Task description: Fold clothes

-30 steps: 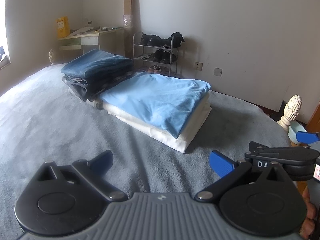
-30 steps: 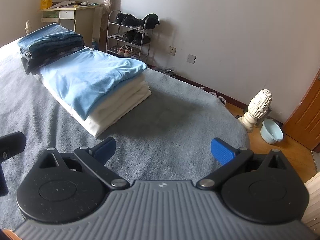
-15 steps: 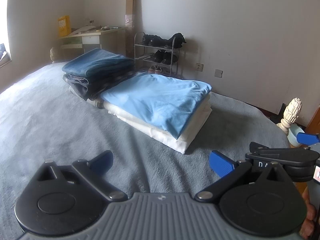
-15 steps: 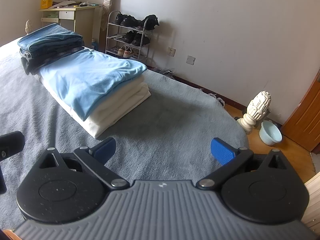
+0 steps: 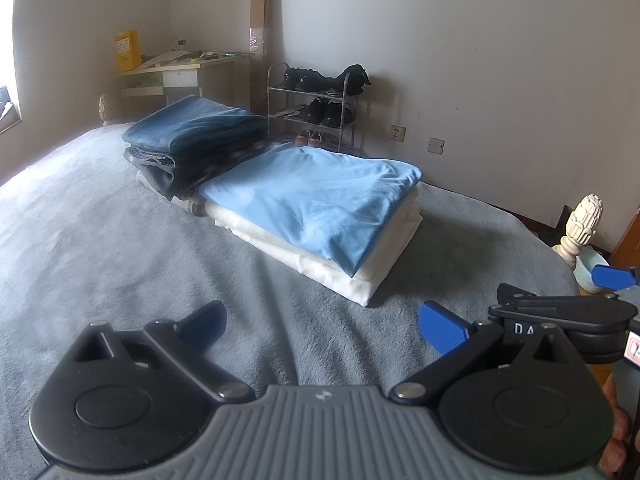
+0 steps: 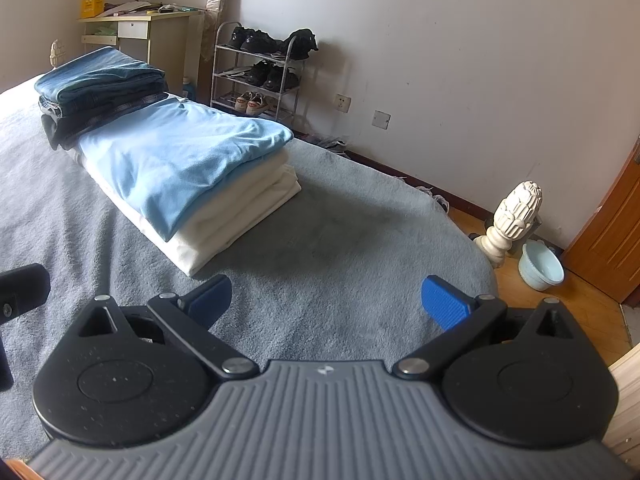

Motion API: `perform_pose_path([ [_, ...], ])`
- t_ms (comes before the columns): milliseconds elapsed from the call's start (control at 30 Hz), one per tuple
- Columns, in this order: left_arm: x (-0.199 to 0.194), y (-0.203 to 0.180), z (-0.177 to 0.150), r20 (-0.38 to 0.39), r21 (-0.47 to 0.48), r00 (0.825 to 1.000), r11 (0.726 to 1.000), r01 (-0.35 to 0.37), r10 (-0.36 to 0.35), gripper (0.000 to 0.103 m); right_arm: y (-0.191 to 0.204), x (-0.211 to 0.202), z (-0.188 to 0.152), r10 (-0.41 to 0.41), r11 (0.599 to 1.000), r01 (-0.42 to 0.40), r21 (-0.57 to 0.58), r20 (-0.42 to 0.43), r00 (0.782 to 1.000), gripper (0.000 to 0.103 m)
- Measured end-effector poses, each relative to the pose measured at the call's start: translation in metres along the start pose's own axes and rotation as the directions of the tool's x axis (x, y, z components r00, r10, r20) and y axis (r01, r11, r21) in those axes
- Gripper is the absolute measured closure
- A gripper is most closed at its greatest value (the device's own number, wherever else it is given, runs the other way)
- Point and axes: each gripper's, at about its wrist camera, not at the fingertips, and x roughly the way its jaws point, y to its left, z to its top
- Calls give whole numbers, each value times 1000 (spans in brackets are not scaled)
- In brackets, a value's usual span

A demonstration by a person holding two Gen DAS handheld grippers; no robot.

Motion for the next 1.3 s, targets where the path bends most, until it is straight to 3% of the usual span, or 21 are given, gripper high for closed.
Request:
perform_pose_path([
  [1300,-3,1,-1,0,5,1000,1000,-1,1,0,2,1,-2,2,1000,-2,9,-5,1000,1],
])
